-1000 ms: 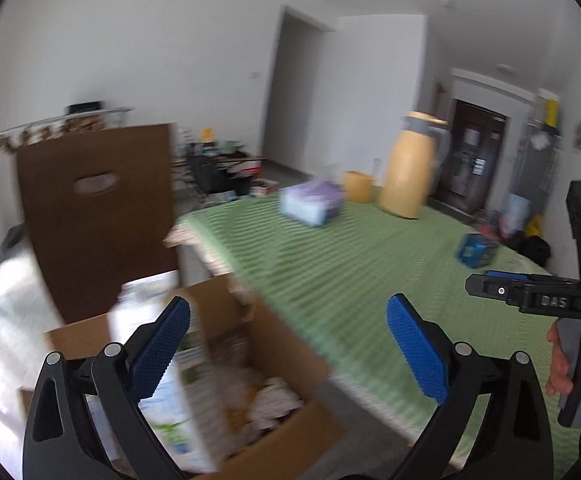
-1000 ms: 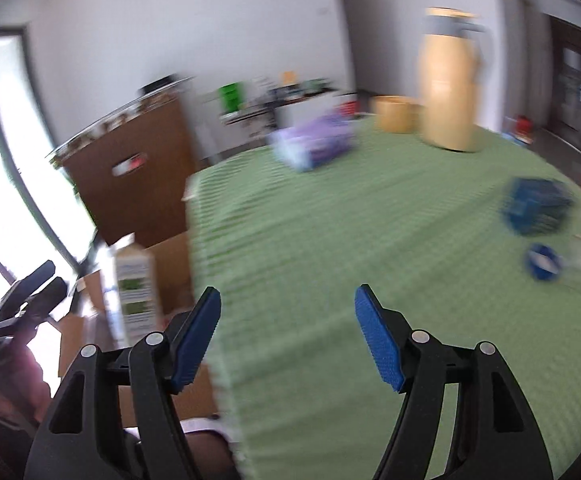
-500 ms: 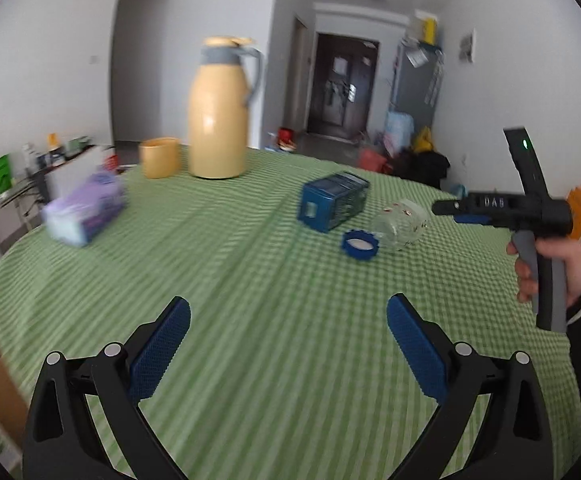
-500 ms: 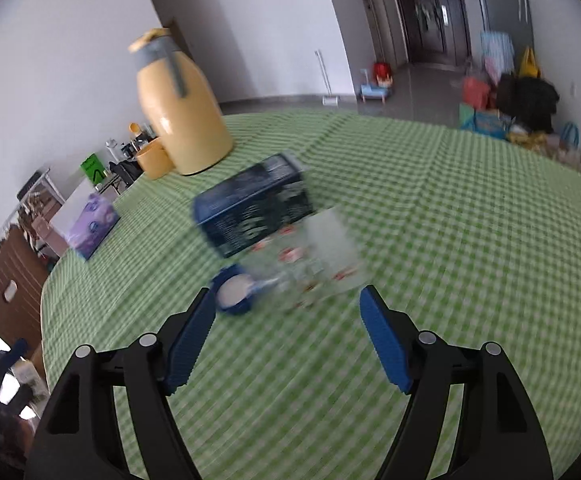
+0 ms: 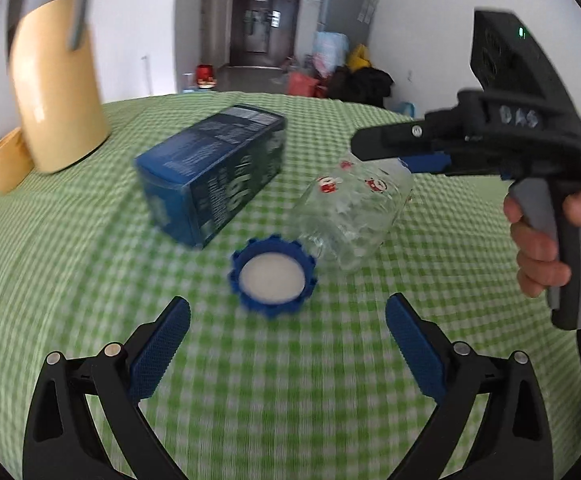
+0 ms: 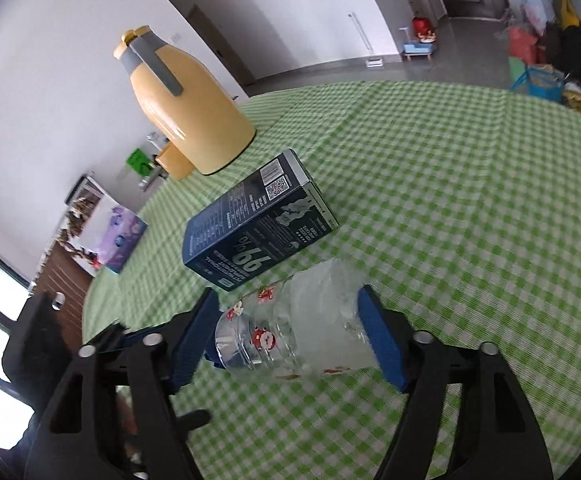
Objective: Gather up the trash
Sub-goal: 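Grasp the blue lid with the left gripper while the right gripper grasps the clear jar, then carry the blue lid and clear jar over the cardboard box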
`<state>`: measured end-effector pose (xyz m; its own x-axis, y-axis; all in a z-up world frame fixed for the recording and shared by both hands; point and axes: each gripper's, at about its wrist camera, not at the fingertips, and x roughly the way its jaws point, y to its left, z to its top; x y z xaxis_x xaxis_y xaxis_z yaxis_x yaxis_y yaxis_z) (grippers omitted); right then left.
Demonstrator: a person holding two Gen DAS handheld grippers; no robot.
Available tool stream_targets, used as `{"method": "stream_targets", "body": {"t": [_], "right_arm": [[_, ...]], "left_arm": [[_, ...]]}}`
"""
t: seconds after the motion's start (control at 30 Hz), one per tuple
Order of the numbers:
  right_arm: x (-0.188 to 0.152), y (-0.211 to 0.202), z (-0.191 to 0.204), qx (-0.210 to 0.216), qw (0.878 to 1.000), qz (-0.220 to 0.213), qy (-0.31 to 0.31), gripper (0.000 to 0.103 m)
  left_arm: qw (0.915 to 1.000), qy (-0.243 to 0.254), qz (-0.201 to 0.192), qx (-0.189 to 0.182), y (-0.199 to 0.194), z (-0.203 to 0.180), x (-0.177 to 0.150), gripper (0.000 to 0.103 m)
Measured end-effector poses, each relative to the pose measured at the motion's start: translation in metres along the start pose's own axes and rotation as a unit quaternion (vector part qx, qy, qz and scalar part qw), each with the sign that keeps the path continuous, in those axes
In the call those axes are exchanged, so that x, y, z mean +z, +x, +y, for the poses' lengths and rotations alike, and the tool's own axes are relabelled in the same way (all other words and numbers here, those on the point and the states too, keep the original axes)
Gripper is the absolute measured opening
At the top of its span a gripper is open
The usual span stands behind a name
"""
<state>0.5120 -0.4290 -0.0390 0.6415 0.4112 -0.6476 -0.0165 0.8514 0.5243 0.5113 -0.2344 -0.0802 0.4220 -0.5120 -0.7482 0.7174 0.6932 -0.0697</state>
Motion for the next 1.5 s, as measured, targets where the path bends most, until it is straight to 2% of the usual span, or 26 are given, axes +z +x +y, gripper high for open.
{"method": "stream_targets", "body": {"t": [0.07,0.17,0.23,0.3,0.43,0.5,0.73,1.03,1.13,1.23,1.27,1.33,1.37,1.43,1.5], "right_arm": [[0.000,-0.002,-0.005,0.012,1.000,0.003,0.007,0.057],[-0.002,-0.009,-0.016,0.037,0.999,0.005,0.024,0.041],[-0.005,-0.012,-0.019,0.046,0.998,0.007,0.031,0.027],[-0.010,-0.017,-0.020,0.051,0.998,0.007,0.036,0.020],[-0.017,-0.023,-0.018,0.079,0.996,0.000,0.040,0.012],[-0.020,-0.029,-0.013,0.087,0.995,-0.014,0.043,0.004],[-0.032,-0.066,0.011,0.031,0.998,-0.054,0.025,0.003],[-0.052,-0.086,0.061,0.016,0.998,-0.066,-0.011,0.003],[-0.060,-0.082,0.088,0.025,0.997,-0.061,-0.025,0.003],[-0.070,-0.073,0.123,0.040,0.996,-0.052,-0.052,0.003],[-0.074,-0.068,0.136,0.047,0.996,-0.047,-0.060,0.003],[-0.081,-0.056,0.162,0.060,0.995,-0.035,-0.078,0.003],[-0.085,-0.049,0.176,0.067,0.994,-0.029,-0.087,0.003],[-0.092,-0.036,0.203,0.084,0.991,-0.016,-0.105,0.003],[-0.100,-0.020,0.234,0.100,0.987,-0.001,-0.126,0.003]], "left_arm": [[0.9999,0.008,0.007,0.003,0.010,-0.001,0.006,0.085],[0.9997,0.015,0.017,-0.014,0.019,-0.001,0.014,0.072],[0.9995,0.015,0.026,-0.009,0.025,0.000,0.017,0.063],[0.9994,0.008,0.033,-0.001,0.029,0.003,0.020,0.051],[0.9989,0.014,0.045,0.008,0.031,0.001,0.023,0.051],[0.9989,0.013,0.045,0.007,0.028,-0.003,0.021,0.050],[0.9996,0.004,0.023,0.019,-0.009,-0.006,0.003,0.050],[0.9977,-0.033,-0.045,0.037,-0.110,0.007,-0.022,0.050],[0.9949,-0.043,-0.071,0.058,-0.150,0.018,-0.037,0.050],[0.9904,-0.063,-0.097,0.075,-0.195,0.032,-0.060,0.050],[0.9871,-0.071,-0.106,0.097,-0.214,0.040,-0.072,0.050],[0.9831,-0.082,-0.116,0.115,-0.239,0.050,-0.087,0.050],[0.9792,-0.098,-0.125,0.127,-0.258,0.059,-0.101,0.050],[0.9744,-0.126,-0.136,0.126,-0.286,0.075,-0.127,0.050],[0.9652,-0.153,-0.146,0.154,-0.315,0.092,-0.161,0.050]]}}
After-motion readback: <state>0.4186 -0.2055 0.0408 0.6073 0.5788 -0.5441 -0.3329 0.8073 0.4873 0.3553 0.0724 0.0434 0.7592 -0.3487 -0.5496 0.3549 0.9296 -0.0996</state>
